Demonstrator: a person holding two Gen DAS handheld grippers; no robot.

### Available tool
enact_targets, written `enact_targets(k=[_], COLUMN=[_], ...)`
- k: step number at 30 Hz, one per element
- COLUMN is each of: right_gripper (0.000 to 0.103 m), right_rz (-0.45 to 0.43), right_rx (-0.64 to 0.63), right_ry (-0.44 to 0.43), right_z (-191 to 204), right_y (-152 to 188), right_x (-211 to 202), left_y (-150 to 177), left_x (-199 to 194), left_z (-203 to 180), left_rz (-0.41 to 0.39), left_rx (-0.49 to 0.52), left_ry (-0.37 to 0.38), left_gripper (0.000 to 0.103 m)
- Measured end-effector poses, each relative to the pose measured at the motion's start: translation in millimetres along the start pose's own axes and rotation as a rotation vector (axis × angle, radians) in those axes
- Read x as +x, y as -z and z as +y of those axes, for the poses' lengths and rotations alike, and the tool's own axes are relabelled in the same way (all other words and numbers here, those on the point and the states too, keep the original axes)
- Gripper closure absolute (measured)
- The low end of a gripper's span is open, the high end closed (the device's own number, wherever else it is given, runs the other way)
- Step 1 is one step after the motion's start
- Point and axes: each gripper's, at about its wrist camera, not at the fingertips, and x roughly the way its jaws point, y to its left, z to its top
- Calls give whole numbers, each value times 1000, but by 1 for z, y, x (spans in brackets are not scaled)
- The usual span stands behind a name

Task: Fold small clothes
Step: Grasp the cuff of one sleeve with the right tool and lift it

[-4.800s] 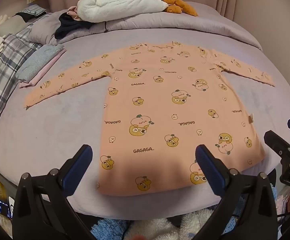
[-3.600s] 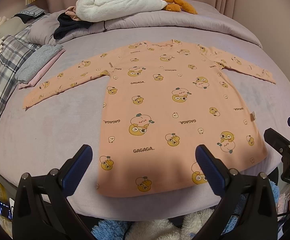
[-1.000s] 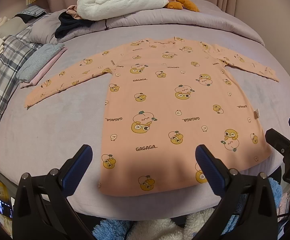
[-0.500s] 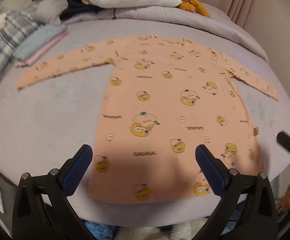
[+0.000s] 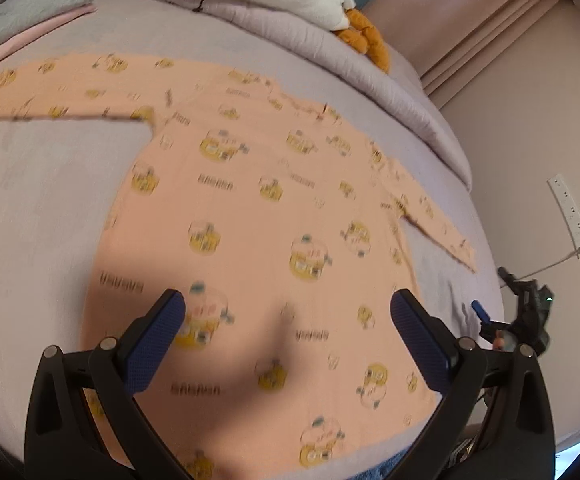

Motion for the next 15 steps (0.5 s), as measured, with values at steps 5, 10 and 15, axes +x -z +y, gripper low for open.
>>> enact_targets(k=[5, 10, 15], right_gripper=[1, 1, 26], right_rz=[-53, -110, -147], right_rx=[94, 201, 267], right_ry=[45, 21, -8], right_z=[-29, -49, -51], right_y=[-38, -68, -85], right_x=[20, 41, 54], left_y=[-20, -34, -39], left_x=[8, 22, 35], left_z=[7, 12, 18], left_rz=[-36, 12, 40], left_rx=[-39, -47, -55], left_ry=[42, 17, -17], left_gripper=[0, 0, 0])
